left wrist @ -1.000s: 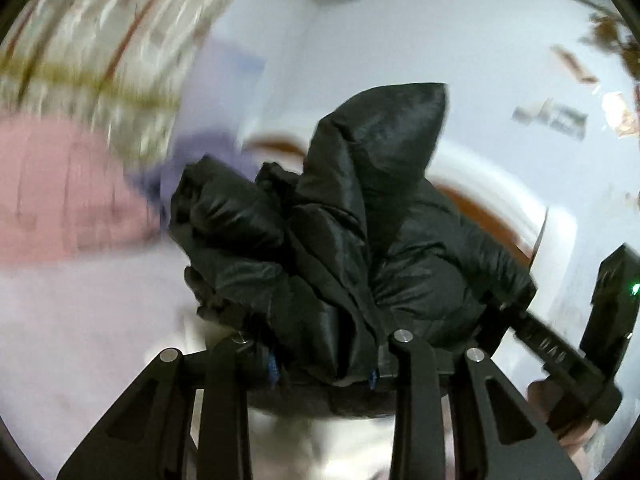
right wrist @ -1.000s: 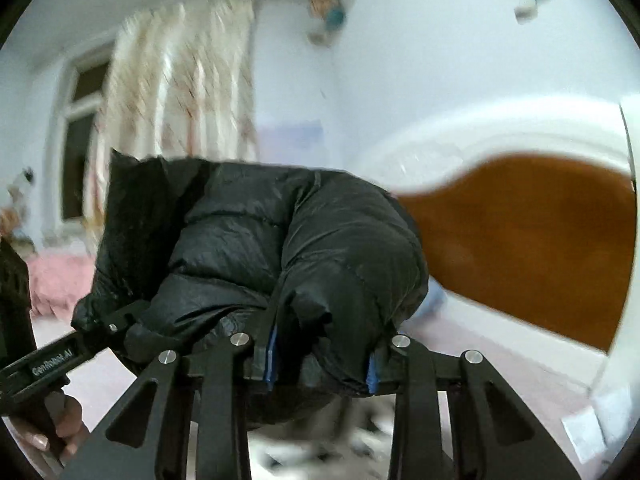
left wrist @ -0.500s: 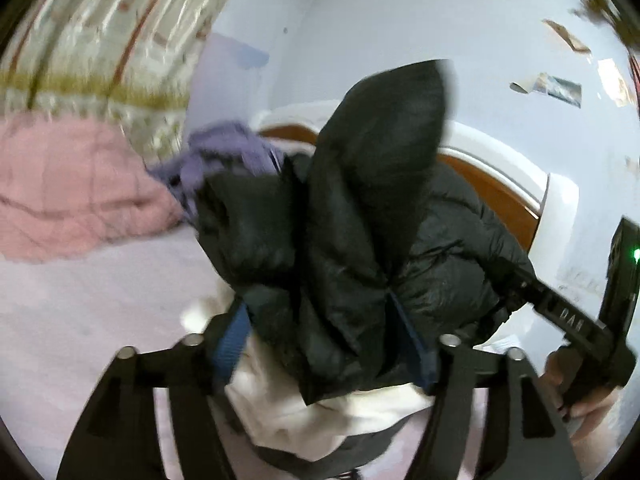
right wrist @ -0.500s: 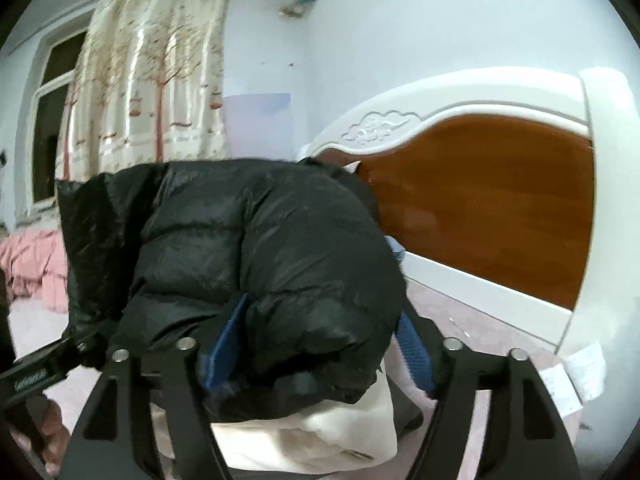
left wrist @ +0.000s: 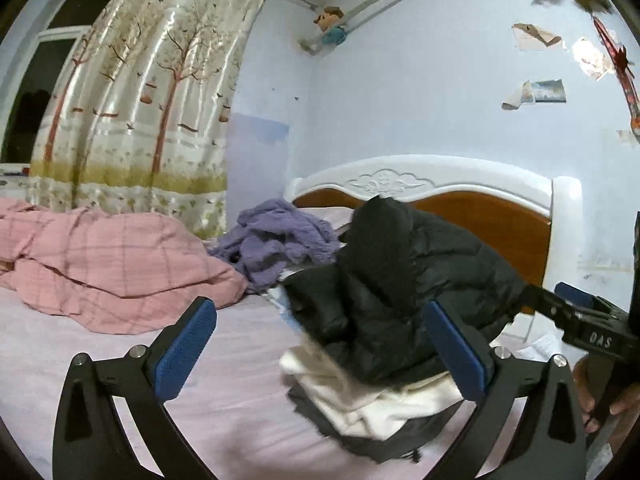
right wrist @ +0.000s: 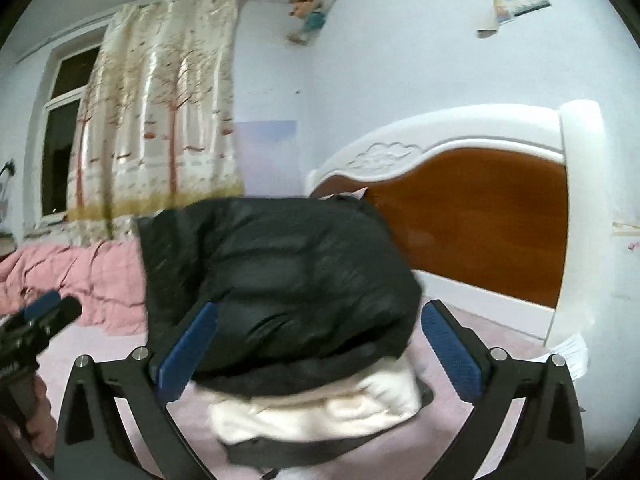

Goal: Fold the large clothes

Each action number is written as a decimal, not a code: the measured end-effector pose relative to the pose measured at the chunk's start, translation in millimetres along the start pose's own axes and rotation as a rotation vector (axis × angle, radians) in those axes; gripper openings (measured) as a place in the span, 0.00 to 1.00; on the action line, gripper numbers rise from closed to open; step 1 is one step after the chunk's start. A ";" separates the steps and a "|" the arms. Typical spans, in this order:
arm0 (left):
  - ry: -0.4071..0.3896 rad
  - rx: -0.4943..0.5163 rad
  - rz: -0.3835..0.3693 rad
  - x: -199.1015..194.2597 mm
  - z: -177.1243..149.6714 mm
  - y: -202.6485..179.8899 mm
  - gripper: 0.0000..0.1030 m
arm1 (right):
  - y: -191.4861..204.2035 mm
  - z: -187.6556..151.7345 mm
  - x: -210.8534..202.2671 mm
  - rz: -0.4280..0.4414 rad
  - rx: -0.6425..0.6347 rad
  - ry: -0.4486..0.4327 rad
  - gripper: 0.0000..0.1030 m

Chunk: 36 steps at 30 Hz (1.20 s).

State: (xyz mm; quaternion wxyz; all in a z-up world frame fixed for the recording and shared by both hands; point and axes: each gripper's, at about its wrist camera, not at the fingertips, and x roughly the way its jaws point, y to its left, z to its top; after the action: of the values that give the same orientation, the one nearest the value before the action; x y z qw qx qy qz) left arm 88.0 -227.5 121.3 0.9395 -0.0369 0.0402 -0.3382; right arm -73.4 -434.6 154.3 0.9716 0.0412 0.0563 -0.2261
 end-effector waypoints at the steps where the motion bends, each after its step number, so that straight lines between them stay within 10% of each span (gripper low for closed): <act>1: 0.000 0.006 0.013 -2.3 -2.8 2.2 1.00 | 5.4 -6.6 -1.4 0.000 -0.007 0.010 0.99; 19: 0.076 0.114 0.107 12.4 -95.2 16.7 1.00 | 38.6 -106.7 32.8 -0.032 -0.019 0.087 0.99; 36: 0.062 0.109 0.119 11.1 -103.0 18.9 1.00 | 59.7 -125.7 34.2 -0.122 -0.101 0.067 0.99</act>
State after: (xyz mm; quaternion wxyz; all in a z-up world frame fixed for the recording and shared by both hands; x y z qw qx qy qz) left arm 98.2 -224.3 16.5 0.9569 0.0275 0.0530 -0.2844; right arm -27.8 -382.9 28.7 0.9545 -0.0036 0.1026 -0.2800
